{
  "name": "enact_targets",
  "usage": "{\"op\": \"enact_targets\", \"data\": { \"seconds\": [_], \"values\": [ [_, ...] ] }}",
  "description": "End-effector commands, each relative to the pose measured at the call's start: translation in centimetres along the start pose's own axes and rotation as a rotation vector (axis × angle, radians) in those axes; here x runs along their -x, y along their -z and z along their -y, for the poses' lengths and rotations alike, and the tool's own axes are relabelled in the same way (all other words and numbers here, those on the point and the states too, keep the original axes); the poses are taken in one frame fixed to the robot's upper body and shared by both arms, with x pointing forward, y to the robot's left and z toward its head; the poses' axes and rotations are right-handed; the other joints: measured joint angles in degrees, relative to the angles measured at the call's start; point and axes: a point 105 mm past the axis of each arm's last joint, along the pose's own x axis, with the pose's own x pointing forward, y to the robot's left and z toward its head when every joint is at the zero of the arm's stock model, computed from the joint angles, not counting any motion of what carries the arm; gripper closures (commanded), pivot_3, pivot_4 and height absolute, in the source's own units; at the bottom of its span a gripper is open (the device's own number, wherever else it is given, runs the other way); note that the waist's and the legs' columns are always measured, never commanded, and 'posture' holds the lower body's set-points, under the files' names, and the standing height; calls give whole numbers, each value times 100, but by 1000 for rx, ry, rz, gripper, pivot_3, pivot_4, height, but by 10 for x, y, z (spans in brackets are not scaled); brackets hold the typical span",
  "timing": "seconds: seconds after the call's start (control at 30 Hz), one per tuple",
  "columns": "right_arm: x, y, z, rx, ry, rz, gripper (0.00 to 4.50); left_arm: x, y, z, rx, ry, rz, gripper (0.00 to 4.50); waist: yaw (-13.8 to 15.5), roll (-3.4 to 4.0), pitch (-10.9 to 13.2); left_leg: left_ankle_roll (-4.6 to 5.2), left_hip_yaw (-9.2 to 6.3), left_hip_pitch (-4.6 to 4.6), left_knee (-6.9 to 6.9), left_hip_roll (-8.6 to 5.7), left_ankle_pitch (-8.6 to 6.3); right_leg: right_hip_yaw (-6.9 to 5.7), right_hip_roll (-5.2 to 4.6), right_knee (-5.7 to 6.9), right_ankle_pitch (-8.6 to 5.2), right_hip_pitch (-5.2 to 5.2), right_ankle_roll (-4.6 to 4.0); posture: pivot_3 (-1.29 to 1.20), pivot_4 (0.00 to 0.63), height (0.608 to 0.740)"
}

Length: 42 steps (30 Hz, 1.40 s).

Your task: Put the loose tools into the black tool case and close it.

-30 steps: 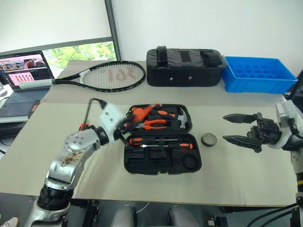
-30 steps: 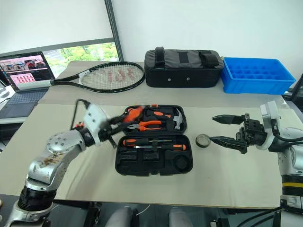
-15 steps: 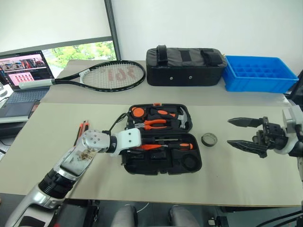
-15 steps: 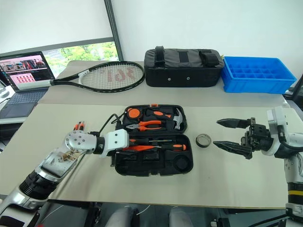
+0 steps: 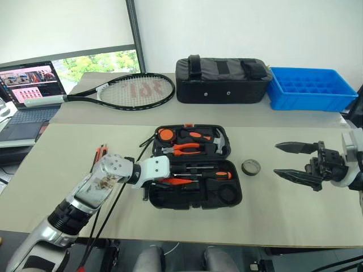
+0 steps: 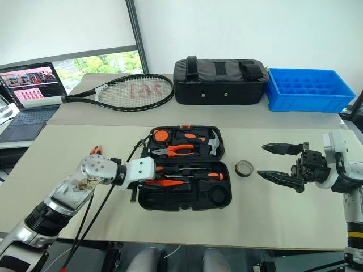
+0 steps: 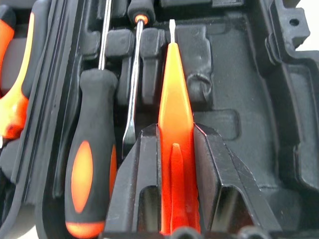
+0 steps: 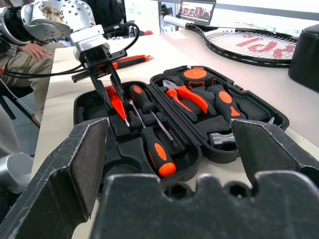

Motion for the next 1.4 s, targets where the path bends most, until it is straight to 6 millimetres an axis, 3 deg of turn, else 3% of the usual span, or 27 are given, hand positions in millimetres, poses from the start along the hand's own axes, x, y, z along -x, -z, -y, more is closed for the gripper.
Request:
{"op": "enact_targets", "data": {
  "seconds": [0.03,0.1,0.13,0.3,0.4,0.57,0.7,0.83,1.0,1.4],
  "values": [
    [3,-14,-1,63,3,20,0,-5,3,2,28,22,-23,4034,0,1,-1,0,0,0,0,0,0,0,0,0,0,0,0,0,150,708],
    [3,-13,-2,63,4,19,0,-4,3,0,34,15,-23,3034,-2,4,-3,1,0,1,1,0,0,0,0,1,0,1,0,0,150,708],
    [3,-13,-2,63,5,19,0,-4,3,0,36,10,-22,2871,-4,4,-2,1,0,1,1,0,0,0,0,2,0,1,0,0,150,708],
    [3,-12,-2,61,6,17,0,0,1,-8,6,-40,-26,968,-3,4,-2,1,-1,0,3,1,0,0,2,4,0,0,0,0,150,708],
    [3,-11,-2,61,7,15,0,9,-10,-20,-16,-99,22,9,0,4,-2,1,-2,0,8,1,0,0,1,8,2,0,2,0,150,708],
    [4,-11,-1,63,8,12,0,32,-48,-38,24,-185,213,9,10,3,-1,3,-4,-5,15,1,2,-1,1,9,5,1,7,0,150,708],
    [2,-10,0,65,6,12,0,41,-56,-46,49,-228,310,1055,0,11,-6,10,-5,-8,12,-1,-2,0,1,3,4,1,9,0,150,708],
    [0,-10,1,69,3,15,0,28,-50,-46,86,-266,351,2514,-4,13,-7,11,-6,-6,12,-1,-3,3,4,5,4,0,8,0,150,708],
    [-1,-10,1,73,3,16,0,2,-27,-26,126,-227,332,4435,-1,17,-9,11,-6,-4,14,-2,-3,4,3,5,4,1,8,0,150,708],
    [3,-9,-1,74,14,9,0,-30,18,-2,125,-194,180,4435,5,19,-11,11,-6,-1,15,-3,-3,5,2,6,5,6,8,0,150,708]
  ]
}}
